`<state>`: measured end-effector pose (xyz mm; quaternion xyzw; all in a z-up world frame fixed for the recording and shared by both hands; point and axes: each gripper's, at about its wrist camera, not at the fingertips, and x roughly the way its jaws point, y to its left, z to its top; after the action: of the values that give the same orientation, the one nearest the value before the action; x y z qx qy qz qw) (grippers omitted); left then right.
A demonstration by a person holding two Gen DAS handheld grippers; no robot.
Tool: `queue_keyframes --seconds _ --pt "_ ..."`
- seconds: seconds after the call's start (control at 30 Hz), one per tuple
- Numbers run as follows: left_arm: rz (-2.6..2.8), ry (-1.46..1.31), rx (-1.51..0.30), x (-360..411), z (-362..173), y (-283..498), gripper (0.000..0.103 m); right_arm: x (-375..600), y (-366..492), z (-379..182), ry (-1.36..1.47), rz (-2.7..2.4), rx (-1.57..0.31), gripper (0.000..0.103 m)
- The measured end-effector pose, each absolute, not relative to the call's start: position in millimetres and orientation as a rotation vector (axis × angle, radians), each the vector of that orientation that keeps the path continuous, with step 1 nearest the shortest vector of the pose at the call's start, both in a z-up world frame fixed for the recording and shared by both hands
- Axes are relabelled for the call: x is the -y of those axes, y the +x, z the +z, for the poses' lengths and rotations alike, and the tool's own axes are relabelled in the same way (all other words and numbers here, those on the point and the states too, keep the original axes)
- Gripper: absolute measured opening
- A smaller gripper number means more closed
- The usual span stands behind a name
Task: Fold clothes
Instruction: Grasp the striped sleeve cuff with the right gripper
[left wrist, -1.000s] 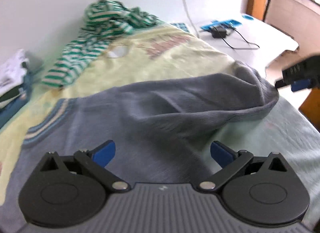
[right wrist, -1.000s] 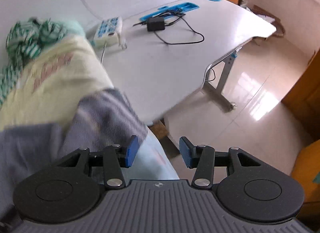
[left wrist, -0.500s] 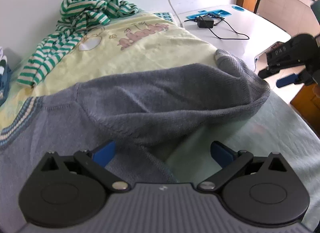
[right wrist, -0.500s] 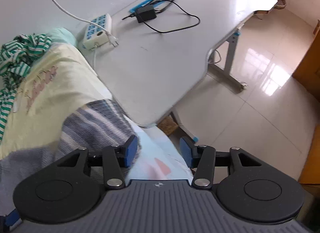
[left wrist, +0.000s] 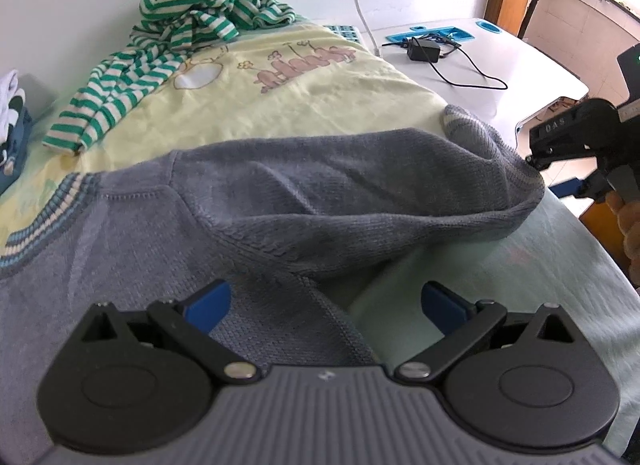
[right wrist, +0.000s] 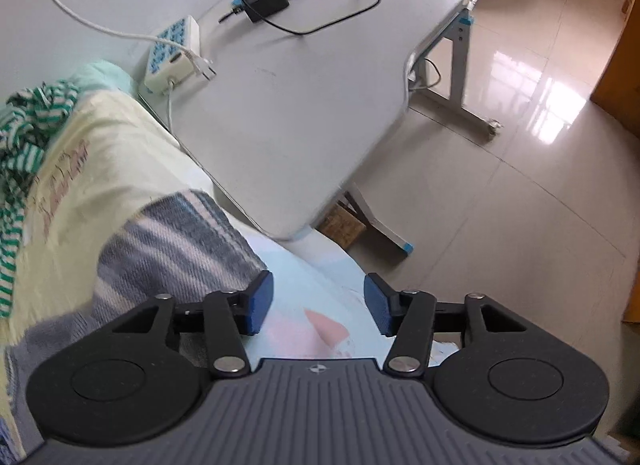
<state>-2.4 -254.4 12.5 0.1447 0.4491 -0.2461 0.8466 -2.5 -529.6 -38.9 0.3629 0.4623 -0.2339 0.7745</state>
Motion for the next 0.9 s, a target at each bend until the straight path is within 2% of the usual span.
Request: queue_keyframes --seconds 0.03,0.07,0.13,0.17,0.2,0.23,0.33,0.4,0.43,0.73,0.8,0.83,0.9 --pt "-0.52 0.306 -0.949 254.6 12.3 -2.7 0.101 532.4 -2.5 -41.8 0.821 -0.501 -0.991 0.049" --pt "-0.519 0.307 -0.95 254.3 12.2 -3.2 0.101 535.2 -2.6 -44.7 0.856 -0.495 -0.982 0.043" --pt "-0.516 0.309 -0.95 252.9 12.5 -4.2 0.101 538.7 -3.7 -48.7 0.92 -0.463 -0.97 0.025" --pt "-0.514 0.308 -0.949 251.4 13.1 -4.7 0.101 539.5 -4.5 -49.6 0.946 -0.449 -0.961 0.009" --pt "-0.511 0.307 -0.948 249.9 13.6 -5.1 0.101 537.3 -5.2 -45.5 0.934 -0.442 -0.947 0.005" --pt "-0.508 0.306 -0.946 248.4 14.2 -5.5 0.101 535.0 -6.0 -41.3 0.92 -0.434 -0.932 0.005" --pt "-0.499 0.296 -0.945 243.2 15.9 -6.5 0.102 528.9 -8.9 -26.2 0.857 -0.405 -0.91 0.014" --pt "-0.492 0.285 -0.948 240.1 16.9 -6.5 0.102 529.9 -13.8 -22.0 0.858 -0.436 -0.906 0.049" --pt "-0.49 0.282 -0.948 239.2 17.3 -6.6 0.102 531.9 -16.5 -21.8 0.885 -0.433 -0.894 0.053" --pt "-0.536 0.327 -0.912 257.4 18.9 -4.1 0.102 525.0 -11.3 -19.1 0.953 -0.364 -0.867 0.053" --pt "-0.577 0.367 -0.885 269.5 20.3 -3.3 0.102 524.0 -7.2 -17.2 0.939 -0.353 -0.858 0.038" --pt "-0.598 0.384 -0.877 274.9 20.3 -3.1 0.102 524.1 -5.7 -15.9 0.935 -0.344 -0.853 0.034" --pt "-0.632 0.418 -0.871 285.9 18.2 -3.0 0.102 526.3 -7.5 -12.0 0.938 -0.343 -0.838 0.0"
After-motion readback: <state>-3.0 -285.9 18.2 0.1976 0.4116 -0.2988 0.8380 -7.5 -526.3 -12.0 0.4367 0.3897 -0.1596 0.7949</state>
